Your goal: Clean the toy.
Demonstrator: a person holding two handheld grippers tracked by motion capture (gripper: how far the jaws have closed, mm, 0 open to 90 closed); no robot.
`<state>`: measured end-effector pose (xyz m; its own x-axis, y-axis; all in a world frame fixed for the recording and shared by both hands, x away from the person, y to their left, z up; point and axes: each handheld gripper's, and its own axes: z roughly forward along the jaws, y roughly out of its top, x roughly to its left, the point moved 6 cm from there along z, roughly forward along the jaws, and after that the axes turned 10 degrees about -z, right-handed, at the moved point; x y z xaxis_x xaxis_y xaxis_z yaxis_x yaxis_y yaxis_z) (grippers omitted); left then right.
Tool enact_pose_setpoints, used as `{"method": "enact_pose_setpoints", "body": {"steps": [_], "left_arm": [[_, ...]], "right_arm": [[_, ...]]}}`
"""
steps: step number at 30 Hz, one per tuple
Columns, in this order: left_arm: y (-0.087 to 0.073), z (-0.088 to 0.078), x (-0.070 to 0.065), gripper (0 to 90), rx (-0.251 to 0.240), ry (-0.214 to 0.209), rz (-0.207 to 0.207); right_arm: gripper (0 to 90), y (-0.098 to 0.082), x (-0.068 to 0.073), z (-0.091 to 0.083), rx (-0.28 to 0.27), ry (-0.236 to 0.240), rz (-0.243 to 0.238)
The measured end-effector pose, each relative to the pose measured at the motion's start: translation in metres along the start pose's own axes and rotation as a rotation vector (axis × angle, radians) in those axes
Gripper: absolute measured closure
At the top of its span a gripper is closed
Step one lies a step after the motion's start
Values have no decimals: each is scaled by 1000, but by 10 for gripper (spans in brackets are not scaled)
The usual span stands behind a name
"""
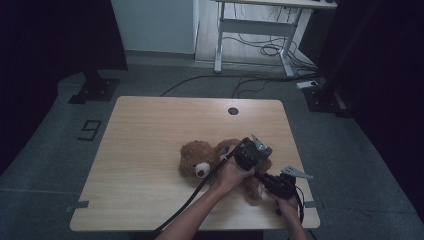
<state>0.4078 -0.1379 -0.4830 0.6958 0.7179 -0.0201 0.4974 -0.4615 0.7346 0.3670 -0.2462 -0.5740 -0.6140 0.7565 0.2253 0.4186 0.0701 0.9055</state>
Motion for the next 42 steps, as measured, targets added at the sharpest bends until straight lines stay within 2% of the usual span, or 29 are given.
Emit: {"method": "enact_pose_setpoints", "body": {"steps": [8, 21, 28, 31, 33, 34, 35, 39, 42], "left_arm": [[-6, -17, 21, 820, -12, 5, -34], [-19, -35, 46, 819, -38, -11, -89], [-26, -48, 61, 819, -50, 7, -113], [-32, -57, 73, 819, -56, 28, -119], [-40, -61, 85, 819, -53, 72, -120], [-46, -63, 91, 819, -50, 75, -129], [-53, -65, 99, 819, -56, 69, -162], [-72, -82, 122, 816, -88, 45, -227], [-80, -97, 136, 816, -113, 56, -251]], "right_arm": [[762, 1, 2, 0, -6, 10, -13], [764, 0, 2, 2, -3, 8, -11], [766, 0, 1, 3, -2, 8, -12], [766, 0, 0, 3, -1, 8, -11], [767, -1, 0, 3, 4, 6, -10], [767, -1, 0, 3, 9, 5, -12], [767, -1, -1, 2, 6, 9, -12], [767, 0, 0, 3, 2, 17, -16], [768, 0, 1, 3, 5, 17, -13]]}}
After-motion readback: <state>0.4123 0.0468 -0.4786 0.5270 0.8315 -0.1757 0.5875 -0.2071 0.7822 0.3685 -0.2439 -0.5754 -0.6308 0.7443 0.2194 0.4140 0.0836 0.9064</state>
